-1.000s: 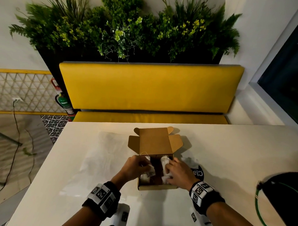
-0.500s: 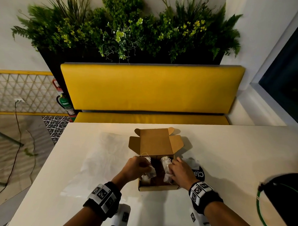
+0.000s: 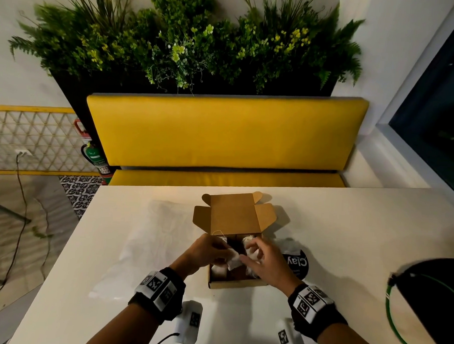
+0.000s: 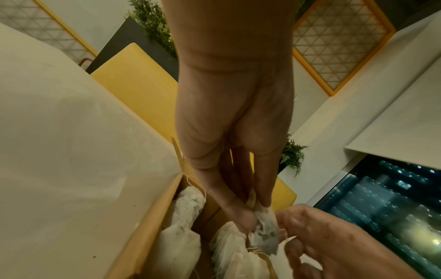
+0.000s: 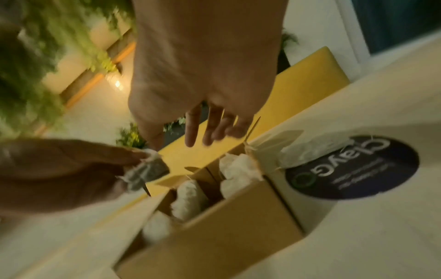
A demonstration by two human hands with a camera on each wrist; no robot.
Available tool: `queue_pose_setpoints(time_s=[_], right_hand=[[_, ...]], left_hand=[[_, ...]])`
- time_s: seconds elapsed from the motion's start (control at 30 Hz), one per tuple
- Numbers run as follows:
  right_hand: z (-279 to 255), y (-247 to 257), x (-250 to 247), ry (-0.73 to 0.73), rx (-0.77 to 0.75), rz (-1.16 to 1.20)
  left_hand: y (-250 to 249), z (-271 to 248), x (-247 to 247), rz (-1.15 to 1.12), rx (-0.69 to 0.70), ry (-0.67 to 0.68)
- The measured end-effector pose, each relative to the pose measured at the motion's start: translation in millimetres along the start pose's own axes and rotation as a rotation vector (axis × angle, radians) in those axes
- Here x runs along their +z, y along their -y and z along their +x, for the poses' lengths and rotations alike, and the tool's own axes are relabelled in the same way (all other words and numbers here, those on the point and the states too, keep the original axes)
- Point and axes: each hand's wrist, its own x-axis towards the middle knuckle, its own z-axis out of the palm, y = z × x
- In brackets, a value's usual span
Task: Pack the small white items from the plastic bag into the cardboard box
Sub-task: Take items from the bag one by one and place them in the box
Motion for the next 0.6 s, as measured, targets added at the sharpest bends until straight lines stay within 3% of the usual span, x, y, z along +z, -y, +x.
queue_pose_setpoints(time_s=[0.07,0.23,0.33,0.6], right_hand=[[-1,11,2,0.078,0.073,0.219],[-2,8,4,0.047,0.212,0.565],[-5,10,-1,0.03,0.319,0.812],[-7,15,-8,0.092,0.346,0.926]], left_hand=[[-4,-1,1,-0.043,0.048,0.038],[-12,-2,0,-0.147,0.084,0.133],[-10,-1,-2,-0.15,0.102,0.119],[-23,0,9,-0.02,0.205,0.048]])
